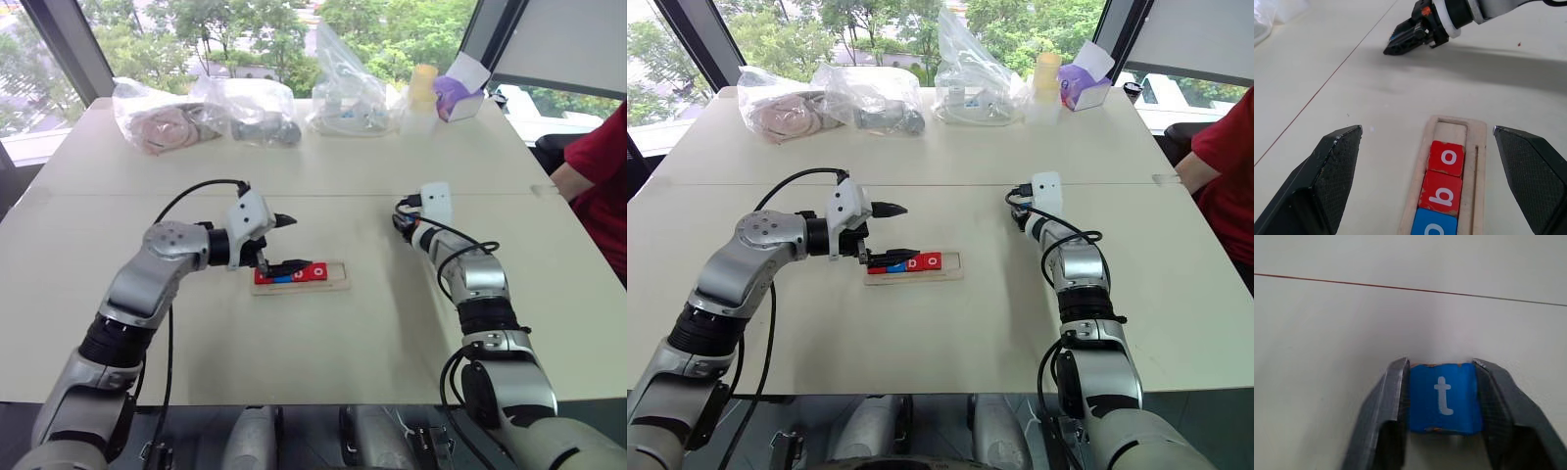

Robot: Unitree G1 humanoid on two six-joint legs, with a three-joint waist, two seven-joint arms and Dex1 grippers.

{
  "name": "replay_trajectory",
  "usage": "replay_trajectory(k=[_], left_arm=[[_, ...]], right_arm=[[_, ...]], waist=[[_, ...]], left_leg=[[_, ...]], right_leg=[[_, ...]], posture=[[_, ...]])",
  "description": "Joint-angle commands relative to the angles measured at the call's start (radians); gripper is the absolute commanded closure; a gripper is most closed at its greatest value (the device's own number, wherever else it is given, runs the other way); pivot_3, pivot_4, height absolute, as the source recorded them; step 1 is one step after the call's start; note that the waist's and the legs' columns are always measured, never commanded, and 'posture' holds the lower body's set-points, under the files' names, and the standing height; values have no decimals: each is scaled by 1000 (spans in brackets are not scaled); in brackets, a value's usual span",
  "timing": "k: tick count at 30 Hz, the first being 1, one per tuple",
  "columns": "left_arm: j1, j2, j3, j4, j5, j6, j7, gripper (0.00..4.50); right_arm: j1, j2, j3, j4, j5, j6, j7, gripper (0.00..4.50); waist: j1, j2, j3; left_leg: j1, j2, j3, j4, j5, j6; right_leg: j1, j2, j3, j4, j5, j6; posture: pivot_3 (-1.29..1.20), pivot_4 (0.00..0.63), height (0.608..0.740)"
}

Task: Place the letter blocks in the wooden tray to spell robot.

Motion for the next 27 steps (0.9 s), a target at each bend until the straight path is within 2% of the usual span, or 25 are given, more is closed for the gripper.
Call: replay_trajectory(k=[1, 9, 14, 21, 27], left_arm=[[-7, -3, 23, -42, -10, -5, 1, 0], [-13, -6, 5, -97, -12, 12, -11, 0], [13, 10, -37, -209, -33, 58, -56, 0], [18, 25, -91, -186, -2, 16, -110, 0], [13, 15, -92, -113, 24, -36, -129, 0]], right_arm=[[30, 13, 16, -35, -14, 38, -28, 3252], [192, 105, -38, -531, 18, 295, -181, 3252], [353, 315, -88, -923, 56, 606, -304, 3252], [388, 398, -81, -993, 17, 685, -375, 3252], [381, 387, -118, -980, 47, 662, -351, 310]], waist=[[-1, 0, 0], [1, 0, 0], [-1, 0, 0], [-2, 1, 0], [-2, 1, 0]], left_leg=[[0, 0, 0, 0, 0, 0], [-2, 0, -2, -1, 0, 0], [-2, 1, -4, -2, 0, 0], [-1, 1, -3, 0, 0, -1], [-2, 0, -2, -1, 0, 0]], right_leg=[[0, 0, 0, 0, 0, 0], [-3, 0, 0, 0, 0, 0], [-3, 1, 0, 1, 0, 0], [-3, 1, 0, 1, -2, -4], [-3, 1, 0, -1, -1, -1]], posture=[[0, 150, 740], [0, 150, 740], [0, 150, 740], [0, 150, 740], [0, 150, 740]])
